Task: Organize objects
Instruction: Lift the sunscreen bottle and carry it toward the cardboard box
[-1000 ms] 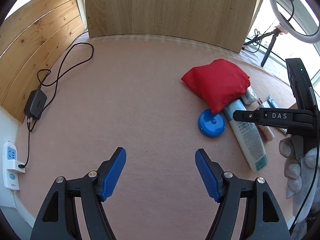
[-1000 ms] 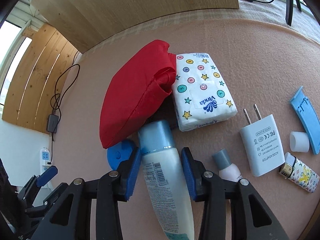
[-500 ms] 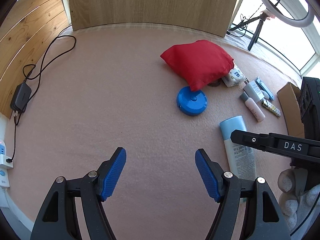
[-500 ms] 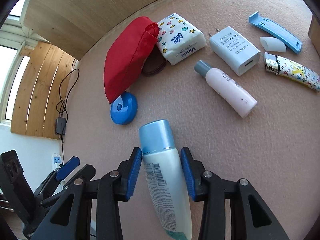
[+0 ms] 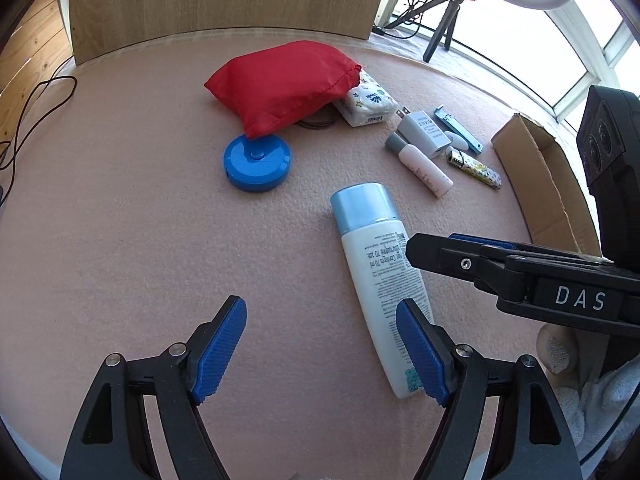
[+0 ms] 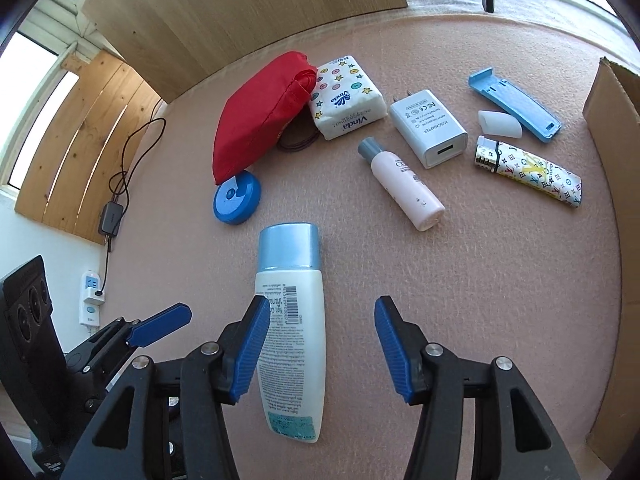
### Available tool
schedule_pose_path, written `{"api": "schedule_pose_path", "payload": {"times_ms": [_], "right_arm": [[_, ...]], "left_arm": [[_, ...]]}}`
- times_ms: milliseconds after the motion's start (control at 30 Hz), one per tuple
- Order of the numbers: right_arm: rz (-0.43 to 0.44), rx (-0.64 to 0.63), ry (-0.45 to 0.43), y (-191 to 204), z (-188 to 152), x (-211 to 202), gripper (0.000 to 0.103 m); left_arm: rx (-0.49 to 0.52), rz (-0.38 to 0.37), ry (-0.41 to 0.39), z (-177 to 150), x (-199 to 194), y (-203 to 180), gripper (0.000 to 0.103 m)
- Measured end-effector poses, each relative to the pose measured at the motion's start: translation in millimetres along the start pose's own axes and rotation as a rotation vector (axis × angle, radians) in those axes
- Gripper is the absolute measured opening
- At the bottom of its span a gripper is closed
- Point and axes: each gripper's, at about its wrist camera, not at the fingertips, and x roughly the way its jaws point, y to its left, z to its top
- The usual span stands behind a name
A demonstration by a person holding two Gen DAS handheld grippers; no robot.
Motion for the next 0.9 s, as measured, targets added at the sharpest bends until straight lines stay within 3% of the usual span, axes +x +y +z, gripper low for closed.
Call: {"api": "schedule_pose_path", "payload": {"times_ms": [433,600,700,867,900], "right_arm": [[0.047,-0.042,0.097,8.5,-2.6,9.7,0.051],[0.067,-0.059,0.119,10.3,-6.2,15.1,0.050],[0.076,-0.076,0.132,14.1,-8.3,17.6,0.043],[0.072,-0.090,0.130,16.9,-10.8,19.2,0.041],[0.069,-0.092,0.125,17.1,-11.5,18.2,0.040]], "left_arm": [[-0.057,-0.045,0.057,-0.4,22.2,-10.5,0.081],[-0.033,-0.065,0.075,-3.3,27.3,-18.2,0.080],[-0.028,-0.067,0.073,-5.2,28.2,-22.7,0.075],[-0.012,-0.098,0.080,-6.0,27.5,-32.5,0.052],[-0.008,-0.085,0.078,-6.4,27.6,-35.3,0.052]]}}
